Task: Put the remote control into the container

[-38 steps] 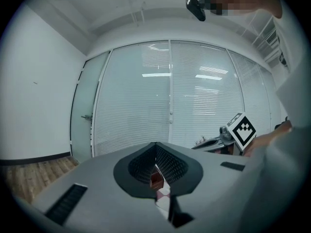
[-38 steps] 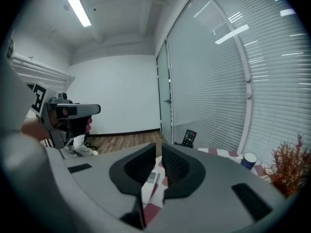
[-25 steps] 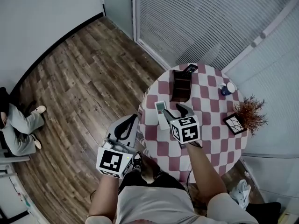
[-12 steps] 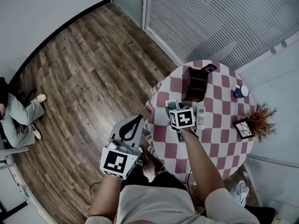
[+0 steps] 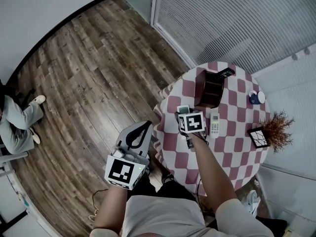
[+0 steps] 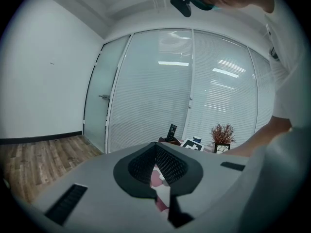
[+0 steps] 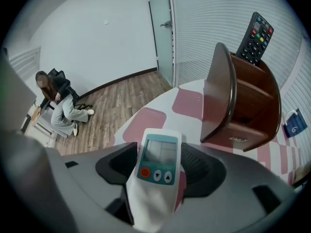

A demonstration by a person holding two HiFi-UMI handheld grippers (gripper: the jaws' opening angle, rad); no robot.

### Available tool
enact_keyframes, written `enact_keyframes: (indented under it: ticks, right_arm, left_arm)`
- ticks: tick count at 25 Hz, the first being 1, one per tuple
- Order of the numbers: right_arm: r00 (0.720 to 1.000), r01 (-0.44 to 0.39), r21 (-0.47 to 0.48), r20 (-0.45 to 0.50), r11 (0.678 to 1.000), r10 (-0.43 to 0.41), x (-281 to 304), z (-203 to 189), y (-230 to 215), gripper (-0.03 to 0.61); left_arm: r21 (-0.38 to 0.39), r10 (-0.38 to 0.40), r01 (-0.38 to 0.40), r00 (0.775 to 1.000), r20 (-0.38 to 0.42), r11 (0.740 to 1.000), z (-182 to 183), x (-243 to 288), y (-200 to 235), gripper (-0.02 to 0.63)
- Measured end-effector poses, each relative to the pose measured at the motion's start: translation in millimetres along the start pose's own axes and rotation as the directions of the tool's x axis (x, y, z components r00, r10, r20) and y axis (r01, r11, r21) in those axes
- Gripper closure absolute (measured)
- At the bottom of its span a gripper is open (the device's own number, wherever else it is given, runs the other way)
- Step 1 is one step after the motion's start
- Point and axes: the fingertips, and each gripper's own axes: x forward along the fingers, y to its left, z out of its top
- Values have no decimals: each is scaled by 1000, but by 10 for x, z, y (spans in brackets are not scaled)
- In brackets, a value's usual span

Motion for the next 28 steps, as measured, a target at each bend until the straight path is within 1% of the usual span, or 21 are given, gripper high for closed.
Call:
enact_keyframes:
  ticks: [4,12,14,16,19,22,24,28]
  right_arm:
    - [1000,22,-18,-7,1000,-22,38,-5,6,304]
    - [999,35,-32,-4,999,-35,28,4,-8,298]
    - [999,40,-29,26,999,-39,-45,23,-20,298]
    - [997,29,-14,77,999,-28,-173,64,-19,298]
    - [985,-19,16,173,1000,16,-402,137,-2,298]
    - [962,-81,49,266,996,65,-652,215,-17,298]
    - [951,-102,63,300,993,79,-774,242,-60,298]
    - [939,-121,64,330,991,93,-917,255,-158,298]
  left_arm:
    - [4,-1,1,1000,0,1000,21,10,22,604]
    - [4,-28,28,1000,-5,1000,-28,9,-79,604]
    - [7,-34,34,999,-7,999,-19,10,-102,604]
    - [8,-35,35,999,-7,999,5,10,-109,604]
    - [13,-42,42,999,-1,999,50,30,-126,604]
    - [17,-57,57,998,7,998,98,76,-177,604]
    - [19,-67,67,998,8,998,132,112,-219,604]
    - [25,-89,89,996,6,996,160,185,-331,604]
